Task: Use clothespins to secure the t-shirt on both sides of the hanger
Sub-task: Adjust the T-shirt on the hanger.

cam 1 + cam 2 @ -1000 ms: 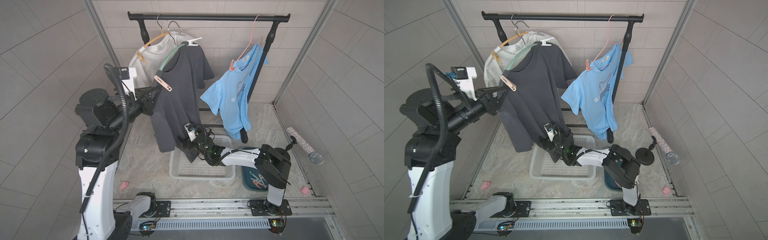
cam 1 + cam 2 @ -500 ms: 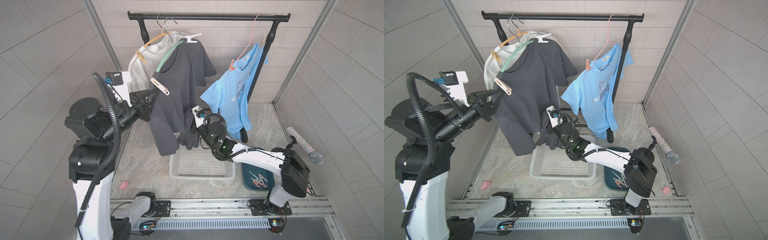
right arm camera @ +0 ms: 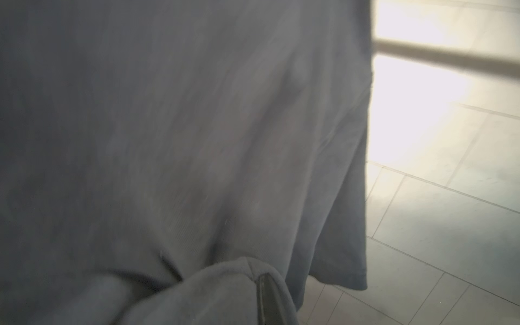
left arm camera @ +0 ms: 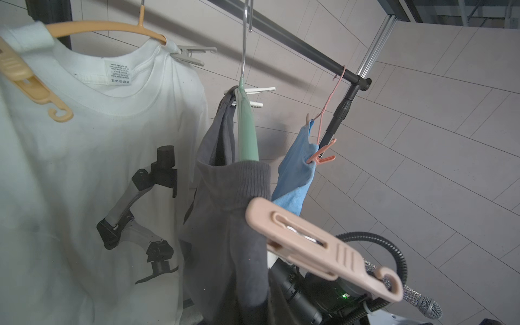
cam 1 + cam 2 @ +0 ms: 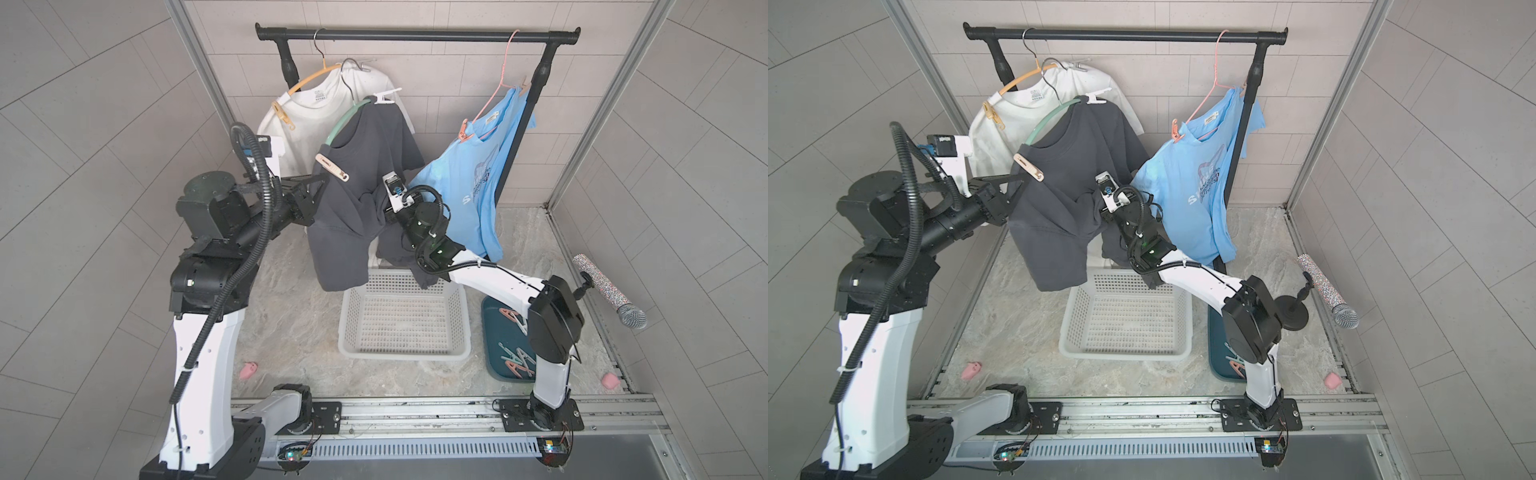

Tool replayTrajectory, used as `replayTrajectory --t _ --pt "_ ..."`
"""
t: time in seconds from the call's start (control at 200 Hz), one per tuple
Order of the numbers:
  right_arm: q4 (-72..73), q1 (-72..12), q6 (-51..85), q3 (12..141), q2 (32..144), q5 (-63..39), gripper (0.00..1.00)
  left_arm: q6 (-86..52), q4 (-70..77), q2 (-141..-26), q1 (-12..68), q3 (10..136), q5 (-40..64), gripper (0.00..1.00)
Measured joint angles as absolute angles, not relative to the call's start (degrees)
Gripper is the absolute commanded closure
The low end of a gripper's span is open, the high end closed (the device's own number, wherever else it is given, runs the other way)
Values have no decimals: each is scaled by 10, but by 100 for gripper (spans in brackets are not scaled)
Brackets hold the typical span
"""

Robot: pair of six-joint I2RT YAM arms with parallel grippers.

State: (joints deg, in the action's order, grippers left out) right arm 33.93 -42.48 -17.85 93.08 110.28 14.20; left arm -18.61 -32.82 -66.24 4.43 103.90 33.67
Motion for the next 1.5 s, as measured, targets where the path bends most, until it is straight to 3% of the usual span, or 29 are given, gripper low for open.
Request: replayTrajectory --t 0.025,0.08,0.25,0.41,0.886,1.286,1.381,1.501 --pt "333 -425 -183 936 1111 144 100 -187 -326 -664 44 1039 337 100" --pt "322 -426 -192 938 1120 146 79 -189 -321 -668 44 1039 336 100" --pt "292 -420 -210 943 1122 141 45 -192 -296 -686 44 1040 337 100" --pt "293 -409 -216 923 1113 146 26 -204 -256 -714 44 1042 339 100" --pt "276 -418 -176 720 882 108 23 -189 -234 -803 93 1137 334 100" --pt "215 -431 -123 661 814 72 17 -169 -237 -870 105 1223 293 100" --pt "202 -431 -119 661 814 71 22 -169 -238 -889 105 1239 281 100" --pt "199 -431 -118 661 817 83 37 -169 -242 -911 105 1262 271 100"
